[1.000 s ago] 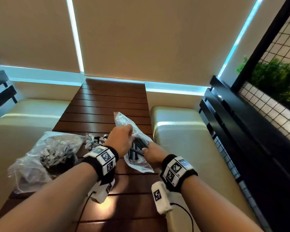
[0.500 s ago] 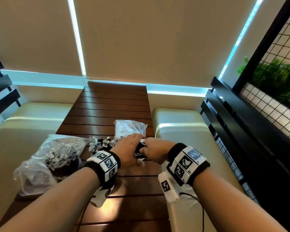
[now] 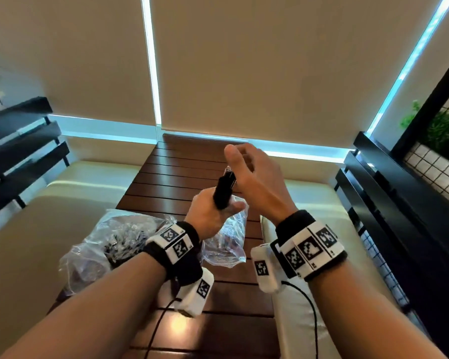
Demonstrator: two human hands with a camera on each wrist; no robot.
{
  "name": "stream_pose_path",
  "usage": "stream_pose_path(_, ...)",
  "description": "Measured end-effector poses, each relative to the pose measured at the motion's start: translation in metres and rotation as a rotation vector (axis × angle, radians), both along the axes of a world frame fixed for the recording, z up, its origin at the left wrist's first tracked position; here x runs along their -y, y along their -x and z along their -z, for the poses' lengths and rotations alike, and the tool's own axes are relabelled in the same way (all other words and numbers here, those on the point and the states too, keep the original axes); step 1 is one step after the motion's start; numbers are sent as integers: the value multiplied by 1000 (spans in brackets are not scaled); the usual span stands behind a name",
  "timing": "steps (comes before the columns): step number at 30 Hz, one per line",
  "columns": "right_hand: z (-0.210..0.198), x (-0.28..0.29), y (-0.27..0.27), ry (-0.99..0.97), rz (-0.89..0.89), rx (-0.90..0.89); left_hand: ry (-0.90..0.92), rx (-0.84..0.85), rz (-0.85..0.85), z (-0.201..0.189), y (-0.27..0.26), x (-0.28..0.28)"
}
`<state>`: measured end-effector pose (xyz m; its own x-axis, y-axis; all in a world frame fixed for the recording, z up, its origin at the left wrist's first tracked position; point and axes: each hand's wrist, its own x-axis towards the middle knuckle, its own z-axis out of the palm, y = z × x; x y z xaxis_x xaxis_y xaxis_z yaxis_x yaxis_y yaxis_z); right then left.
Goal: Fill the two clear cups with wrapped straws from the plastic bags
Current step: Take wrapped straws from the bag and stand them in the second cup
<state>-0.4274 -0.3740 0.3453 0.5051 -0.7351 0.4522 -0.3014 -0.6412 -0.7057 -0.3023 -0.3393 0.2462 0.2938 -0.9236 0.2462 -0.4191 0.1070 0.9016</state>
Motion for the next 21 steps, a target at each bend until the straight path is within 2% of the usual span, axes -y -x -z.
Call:
stream_pose_path(1, 3, -1, -6, 98, -6, 55, 13, 7, 8, -5, 1, -3)
stream_pose_path(3, 5, -6, -19, 224, -61, 17, 48, 65, -10, -10, 1, -3)
stream_pose_path(5, 0, -11, -30, 225, -91, -52, 61, 78, -51, -13, 1, -4)
stream_pose_path(8, -7, -15, -37, 198, -172, -34, 88, -21, -54, -19, -7, -12)
stream_pose_path(11, 5, -12, -38, 18, -307, 214, 125, -117, -60, -38, -22, -27)
stream_pose_path(13, 29, -4, -40, -177, -247, 326, 186, -234, -58, -47, -35, -37)
stream_pose_path(14, 47, 1, -41, -238, -177, 268, 194, -286, -65, -49, -40, -40)
stream_pose_path(16, 89, 7, -44, -321, -99, 7, 173, -342, -65, -46, -48, -46)
stream_pose_path(18, 134, 9, -47, -360, -148, -229, 136, -345, -75, -37, -52, -49)
stream_pose_path(21, 184, 4, -54, -383, -170, -429, 94, -362, -120, -15, -52, -49)
